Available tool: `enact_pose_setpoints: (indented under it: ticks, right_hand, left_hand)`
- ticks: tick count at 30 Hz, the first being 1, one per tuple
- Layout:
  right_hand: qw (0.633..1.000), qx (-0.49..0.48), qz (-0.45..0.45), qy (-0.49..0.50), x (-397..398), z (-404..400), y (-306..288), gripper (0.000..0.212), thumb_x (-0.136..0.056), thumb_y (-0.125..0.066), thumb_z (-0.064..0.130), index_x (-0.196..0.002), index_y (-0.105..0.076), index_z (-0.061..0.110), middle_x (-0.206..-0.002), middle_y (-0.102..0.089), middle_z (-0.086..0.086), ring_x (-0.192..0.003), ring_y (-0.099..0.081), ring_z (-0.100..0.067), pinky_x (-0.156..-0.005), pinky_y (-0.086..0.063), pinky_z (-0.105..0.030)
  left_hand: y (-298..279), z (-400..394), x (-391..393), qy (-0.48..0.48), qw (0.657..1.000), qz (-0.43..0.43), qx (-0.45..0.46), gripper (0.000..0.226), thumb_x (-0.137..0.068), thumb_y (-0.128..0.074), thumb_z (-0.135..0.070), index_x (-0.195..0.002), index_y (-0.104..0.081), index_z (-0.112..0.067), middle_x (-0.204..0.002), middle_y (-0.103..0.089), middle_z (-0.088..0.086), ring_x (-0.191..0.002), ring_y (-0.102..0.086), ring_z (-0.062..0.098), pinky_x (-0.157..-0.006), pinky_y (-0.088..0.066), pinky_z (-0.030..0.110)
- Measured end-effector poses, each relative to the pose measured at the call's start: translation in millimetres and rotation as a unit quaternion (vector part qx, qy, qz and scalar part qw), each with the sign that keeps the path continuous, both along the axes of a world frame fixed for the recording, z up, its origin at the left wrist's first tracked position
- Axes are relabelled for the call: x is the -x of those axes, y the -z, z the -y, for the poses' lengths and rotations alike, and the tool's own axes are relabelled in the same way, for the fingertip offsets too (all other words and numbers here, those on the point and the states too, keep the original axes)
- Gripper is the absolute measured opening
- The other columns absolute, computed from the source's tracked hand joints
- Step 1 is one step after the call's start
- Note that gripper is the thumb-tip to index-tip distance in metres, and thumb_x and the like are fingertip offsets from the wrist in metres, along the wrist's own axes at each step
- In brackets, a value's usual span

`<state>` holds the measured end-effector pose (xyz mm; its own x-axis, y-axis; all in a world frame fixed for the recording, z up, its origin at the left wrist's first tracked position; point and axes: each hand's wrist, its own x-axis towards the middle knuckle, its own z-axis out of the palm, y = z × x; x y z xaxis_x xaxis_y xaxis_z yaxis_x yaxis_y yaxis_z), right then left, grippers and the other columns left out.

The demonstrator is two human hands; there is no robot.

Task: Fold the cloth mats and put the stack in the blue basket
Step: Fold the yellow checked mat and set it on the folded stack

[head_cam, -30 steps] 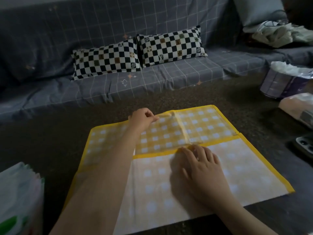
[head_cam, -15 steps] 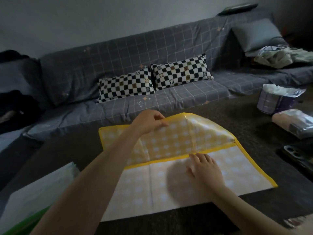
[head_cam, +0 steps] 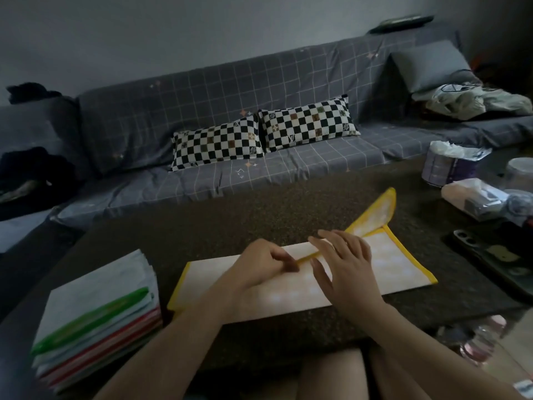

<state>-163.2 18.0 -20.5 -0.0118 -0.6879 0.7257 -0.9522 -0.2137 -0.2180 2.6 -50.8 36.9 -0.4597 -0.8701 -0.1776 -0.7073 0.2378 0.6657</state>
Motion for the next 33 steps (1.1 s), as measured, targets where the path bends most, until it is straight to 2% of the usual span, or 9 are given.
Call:
enact_pose_setpoints:
  ticks: [6, 9, 12, 15, 17, 19, 22, 27, 33]
  right_hand:
    - [0.995, -0.088, -0.034, 0.027, 9.0, -16.1, 34.2, 0.033, -0.086, -0.04, 0.034, -0.099, -0.069, 0.024, -0.096, -0.068, 0.008, -0.102, -0.058, -0.018, -0.099, -0.027, -0.035]
    - [0.989, -0.136, -0.051, 0.034, 15.3, -19.7, 45.5, 0.034, -0.086, -0.037, 0.036, -0.091, -0.07, 0.028, -0.089, -0.068, 0.012, -0.09, -0.063, -0.014, -0.094, -0.029, -0.032]
    - [0.983, -0.172, -0.05, 0.039, 17.0, -21.1, 48.5, 0.035, -0.087, -0.036, 0.037, -0.086, -0.07, 0.029, -0.085, -0.068, 0.013, -0.082, -0.064, -0.013, -0.084, -0.043, -0.031]
    - [0.979, -0.197, -0.038, 0.04, 15.4, -20.3, 49.3, 0.035, -0.088, -0.035, 0.037, -0.086, -0.069, 0.028, -0.086, -0.067, 0.012, -0.081, -0.063, -0.013, -0.074, -0.05, -0.031]
    - [0.978, -0.203, -0.028, 0.038, 15.0, -20.0, 50.4, 0.036, -0.089, -0.034, 0.037, -0.087, -0.069, 0.027, -0.088, -0.067, 0.012, -0.083, -0.062, -0.013, -0.074, -0.05, -0.03]
    - [0.978, -0.202, -0.024, 0.035, 15.5, -18.9, 50.7, 0.037, -0.089, -0.033, 0.038, -0.088, -0.068, 0.027, -0.089, -0.066, 0.011, -0.083, -0.061, -0.013, -0.072, -0.05, -0.03]
    - [0.974, -0.22, -0.027, 0.039, 15.3, -17.4, 50.2, 0.032, -0.09, -0.038, 0.037, -0.088, -0.068, 0.026, -0.09, -0.065, 0.01, -0.083, -0.061, -0.014, -0.071, -0.049, -0.029]
    - [0.964, -0.261, -0.05, 0.018, 9.6, 4.1, 35.3, 0.03, -0.096, -0.037, 0.036, -0.113, -0.061, 0.026, -0.115, -0.059, 0.005, -0.107, -0.053, -0.018, -0.088, -0.041, -0.032]
    - [0.929, -0.364, -0.06, -0.019, -4.7, 76.0, 36.3, 0.048, -0.101, -0.024, 0.033, -0.148, -0.023, 0.022, -0.158, -0.015, 0.002, -0.146, -0.007, -0.015, -0.117, -0.006, -0.031]
  left_hand:
    - [48.1, -18.0, -4.3, -0.006, 1.0, -0.008, 0.009, 0.014, -0.084, -0.069, -0.021, -0.096, -0.076, -0.025, -0.091, -0.071, -0.014, -0.088, -0.062, 0.001, -0.087, -0.049, 0.021]
    - [61.5, -20.3, -4.8, -0.024, 0.999, -0.038, -0.004, 0.007, -0.08, -0.074, -0.03, -0.086, -0.076, -0.027, -0.082, -0.069, -0.015, -0.08, -0.062, 0.002, -0.078, -0.051, 0.022]
    - [64.9, -11.5, -3.1, -0.064, 0.995, -0.063, 0.039, 0.009, -0.084, -0.069, -0.038, -0.085, -0.073, -0.029, -0.087, -0.067, -0.013, -0.08, -0.059, 0.002, -0.073, -0.048, 0.019]
    - [67.9, 8.4, 2.2, -0.073, 0.986, 0.027, 0.149, 0.026, -0.094, -0.053, -0.037, -0.114, -0.067, -0.028, -0.125, -0.058, -0.008, -0.115, -0.053, 0.009, -0.099, -0.04, 0.028]
    - [72.0, 18.8, 7.3, -0.046, 0.979, 0.12, 0.158, 0.042, -0.099, -0.04, -0.037, -0.139, -0.047, -0.027, -0.151, -0.035, -0.004, -0.14, -0.027, 0.015, -0.115, -0.018, 0.035]
    - [80.3, 26.1, 10.5, -0.015, 0.969, 0.209, 0.132, 0.053, -0.1, -0.025, -0.044, -0.151, -0.019, -0.029, -0.161, -0.006, -0.002, -0.148, -0.001, 0.017, -0.119, -0.002, 0.04]
    - [92.9, 28.7, 8.8, 0.006, 0.942, 0.3, 0.148, 0.059, -0.097, -0.009, -0.052, -0.151, 0.004, -0.032, -0.16, 0.01, -0.003, -0.147, 0.01, 0.02, -0.119, 0.002, 0.046]
    - [97.1, 28.8, 8.9, 0.011, 0.937, 0.301, 0.175, 0.059, -0.097, -0.008, -0.052, -0.151, 0.005, -0.033, -0.16, 0.009, -0.002, -0.147, 0.01, 0.02, -0.118, 0.002, 0.048]
    - [102.9, 27.7, 7.1, 0.009, 0.928, 0.3, 0.222, 0.055, -0.099, -0.007, -0.045, -0.151, 0.004, -0.032, -0.161, 0.003, -0.002, -0.148, 0.003, 0.021, -0.119, -0.004, 0.047]
